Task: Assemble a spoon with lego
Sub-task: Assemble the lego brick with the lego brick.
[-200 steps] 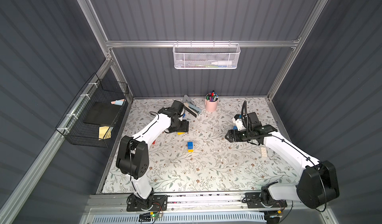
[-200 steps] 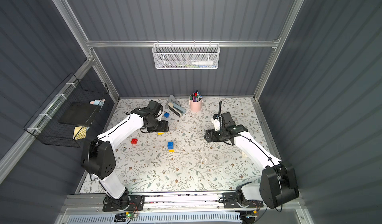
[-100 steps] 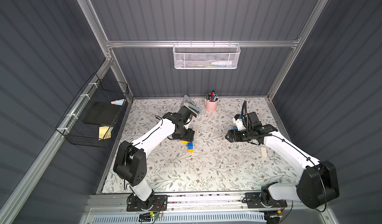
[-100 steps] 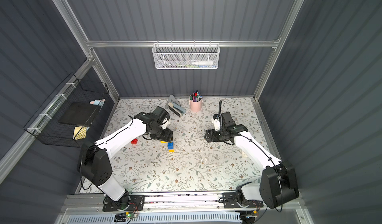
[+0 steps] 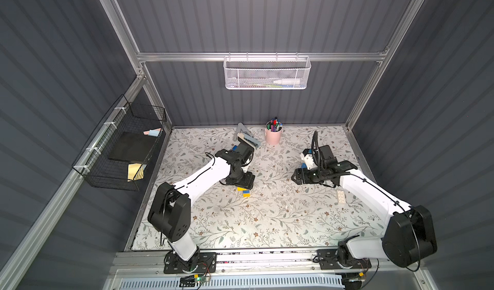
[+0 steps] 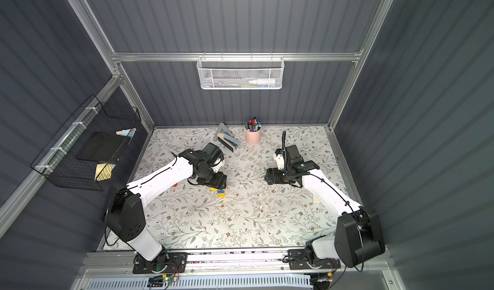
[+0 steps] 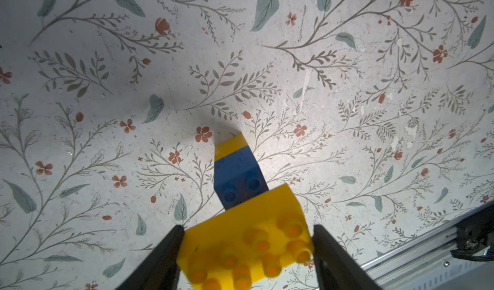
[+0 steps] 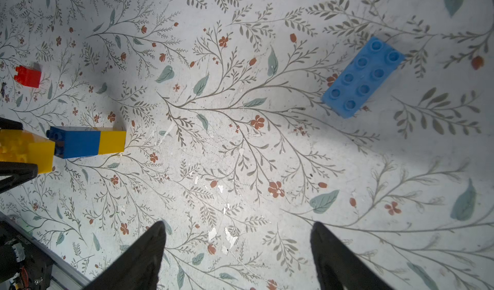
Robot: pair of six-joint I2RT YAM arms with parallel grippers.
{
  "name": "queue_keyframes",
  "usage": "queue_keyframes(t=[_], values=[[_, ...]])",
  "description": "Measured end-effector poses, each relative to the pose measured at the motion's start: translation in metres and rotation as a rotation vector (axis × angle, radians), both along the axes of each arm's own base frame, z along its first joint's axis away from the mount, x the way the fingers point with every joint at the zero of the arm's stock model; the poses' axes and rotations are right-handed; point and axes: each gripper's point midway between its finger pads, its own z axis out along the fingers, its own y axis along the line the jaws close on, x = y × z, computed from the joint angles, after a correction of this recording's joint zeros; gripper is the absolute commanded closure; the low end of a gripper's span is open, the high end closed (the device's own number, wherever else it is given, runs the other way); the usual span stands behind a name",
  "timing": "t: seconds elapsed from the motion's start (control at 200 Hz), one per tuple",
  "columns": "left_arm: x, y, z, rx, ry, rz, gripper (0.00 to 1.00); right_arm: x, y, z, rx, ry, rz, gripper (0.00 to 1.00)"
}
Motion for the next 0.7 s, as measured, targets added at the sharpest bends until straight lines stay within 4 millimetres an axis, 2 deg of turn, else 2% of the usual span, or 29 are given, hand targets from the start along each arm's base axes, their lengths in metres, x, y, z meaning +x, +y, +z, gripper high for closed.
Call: queue_keyframes(t=[0.7], values=[[0.0086,-0.0039,-0.0008,-0.003,-0.03,0.04,0.35,0.0,0.0001,0.0001,0.0,0.0,0.001,0.15]])
